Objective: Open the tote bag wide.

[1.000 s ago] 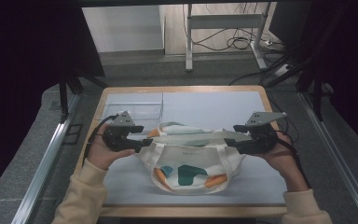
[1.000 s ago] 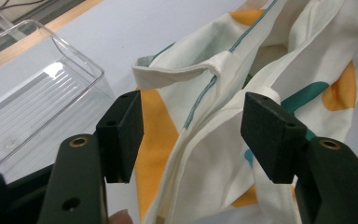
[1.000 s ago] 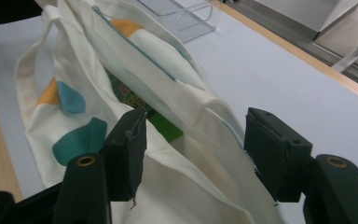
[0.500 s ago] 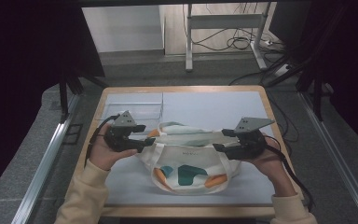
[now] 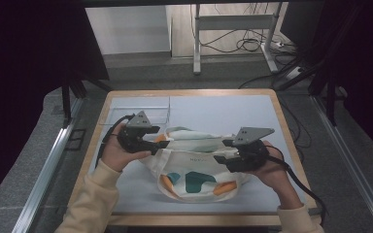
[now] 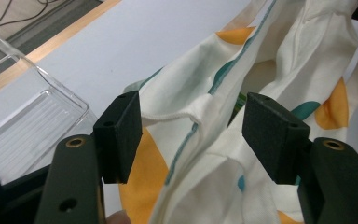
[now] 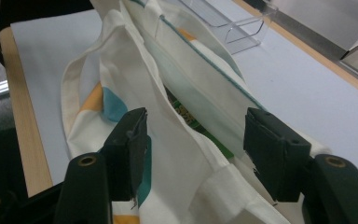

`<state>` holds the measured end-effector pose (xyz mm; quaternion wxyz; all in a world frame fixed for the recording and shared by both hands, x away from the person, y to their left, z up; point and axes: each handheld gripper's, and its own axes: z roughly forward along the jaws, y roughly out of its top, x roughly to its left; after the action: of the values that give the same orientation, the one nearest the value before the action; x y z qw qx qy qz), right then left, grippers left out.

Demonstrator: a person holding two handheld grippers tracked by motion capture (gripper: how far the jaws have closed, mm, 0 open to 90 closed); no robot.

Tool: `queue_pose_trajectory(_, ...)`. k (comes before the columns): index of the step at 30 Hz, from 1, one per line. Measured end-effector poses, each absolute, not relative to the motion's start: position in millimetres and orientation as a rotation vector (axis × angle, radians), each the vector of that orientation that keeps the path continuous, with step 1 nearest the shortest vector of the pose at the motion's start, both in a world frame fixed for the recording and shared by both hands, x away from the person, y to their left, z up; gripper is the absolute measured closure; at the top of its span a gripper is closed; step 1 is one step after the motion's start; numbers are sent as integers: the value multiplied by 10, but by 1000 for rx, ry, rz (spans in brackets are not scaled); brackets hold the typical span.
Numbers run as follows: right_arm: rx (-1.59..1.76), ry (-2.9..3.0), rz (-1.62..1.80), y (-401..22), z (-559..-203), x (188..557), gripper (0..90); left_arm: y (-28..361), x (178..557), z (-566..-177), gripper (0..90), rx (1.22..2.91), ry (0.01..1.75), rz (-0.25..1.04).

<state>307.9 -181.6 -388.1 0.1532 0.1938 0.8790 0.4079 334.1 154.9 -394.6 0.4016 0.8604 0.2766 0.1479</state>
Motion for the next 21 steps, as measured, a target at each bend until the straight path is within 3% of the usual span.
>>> queue_pose_trajectory(14, 462, 2663, 1068, -1391, -3941, 3171, 480, 1325, 3576, -4041, 413, 2311, 645, 278)
queue_pose_trajectory(18, 453, 2701, 1018, -1298, -3993, 3191, 561, 1263, 3579, -4072, 518, 2358, 609, 249)
queue_pose_trajectory(21, 464, 2724, 1000, -1267, -4039, 3218, 636, 1228, 3573, -4077, 654, 2412, 566, 227)
